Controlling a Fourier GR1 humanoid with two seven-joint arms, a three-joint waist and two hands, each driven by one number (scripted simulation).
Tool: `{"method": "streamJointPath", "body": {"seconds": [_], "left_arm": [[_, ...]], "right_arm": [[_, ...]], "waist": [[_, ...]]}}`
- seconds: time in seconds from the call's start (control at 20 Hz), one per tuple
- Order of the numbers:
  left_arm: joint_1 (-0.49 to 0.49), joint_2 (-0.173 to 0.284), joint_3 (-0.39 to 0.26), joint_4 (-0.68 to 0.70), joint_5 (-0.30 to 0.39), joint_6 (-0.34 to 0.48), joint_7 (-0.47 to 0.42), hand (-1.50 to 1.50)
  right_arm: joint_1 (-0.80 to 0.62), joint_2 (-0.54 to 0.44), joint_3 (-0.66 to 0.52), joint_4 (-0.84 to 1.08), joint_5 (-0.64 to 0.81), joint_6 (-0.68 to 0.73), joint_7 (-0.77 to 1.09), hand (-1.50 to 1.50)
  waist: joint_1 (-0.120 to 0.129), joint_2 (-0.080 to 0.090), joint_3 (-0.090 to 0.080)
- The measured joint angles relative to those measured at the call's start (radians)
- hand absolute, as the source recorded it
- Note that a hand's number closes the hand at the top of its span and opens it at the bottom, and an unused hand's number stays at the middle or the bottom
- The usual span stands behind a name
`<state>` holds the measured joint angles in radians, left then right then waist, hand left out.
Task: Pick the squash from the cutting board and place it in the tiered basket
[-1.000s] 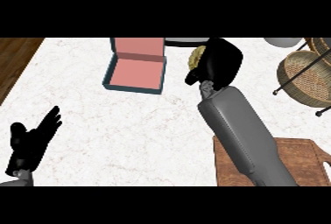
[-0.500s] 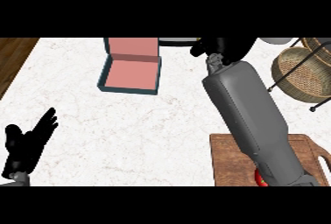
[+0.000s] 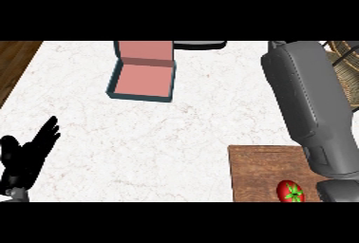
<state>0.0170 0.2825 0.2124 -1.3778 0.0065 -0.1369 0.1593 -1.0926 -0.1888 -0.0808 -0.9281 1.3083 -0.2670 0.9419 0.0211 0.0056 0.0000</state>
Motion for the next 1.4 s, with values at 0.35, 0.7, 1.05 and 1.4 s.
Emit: {"method": "streamJointPath", "body": {"seconds": [0.35, 0.7, 1.05, 1.4], "left_arm": [[-0.007, 0.001, 0.0, 0.01, -0.002, -0.009, -0.008, 0.0], [-0.007, -0.023, -0.018, -0.001, -0.016, 0.003, -0.001, 0.0], [-0.017, -0.012, -0.012, 0.002, -0.012, -0.008, 0.0, 0.0], [-0.032, -0.019, -0.016, 0.014, -0.022, 0.0, -0.009, 0.0]], "right_arm": [[-0.04, -0.123, -0.144, 0.151, -0.133, -0.177, -0.216, 1.5], [-0.088, -0.228, -0.269, 0.336, -0.283, -0.274, -0.454, 1.5], [-0.099, -0.363, -0.208, 0.514, -0.183, -0.245, -0.545, 1.5], [-0.154, -0.492, -0.071, 0.631, -0.007, -0.11, -0.577, 1.5]], "waist": [[0.009, 0.006, 0.001], [0.016, 0.008, 0.001], [0.026, 0.016, -0.003], [0.035, 0.018, -0.001]]}}
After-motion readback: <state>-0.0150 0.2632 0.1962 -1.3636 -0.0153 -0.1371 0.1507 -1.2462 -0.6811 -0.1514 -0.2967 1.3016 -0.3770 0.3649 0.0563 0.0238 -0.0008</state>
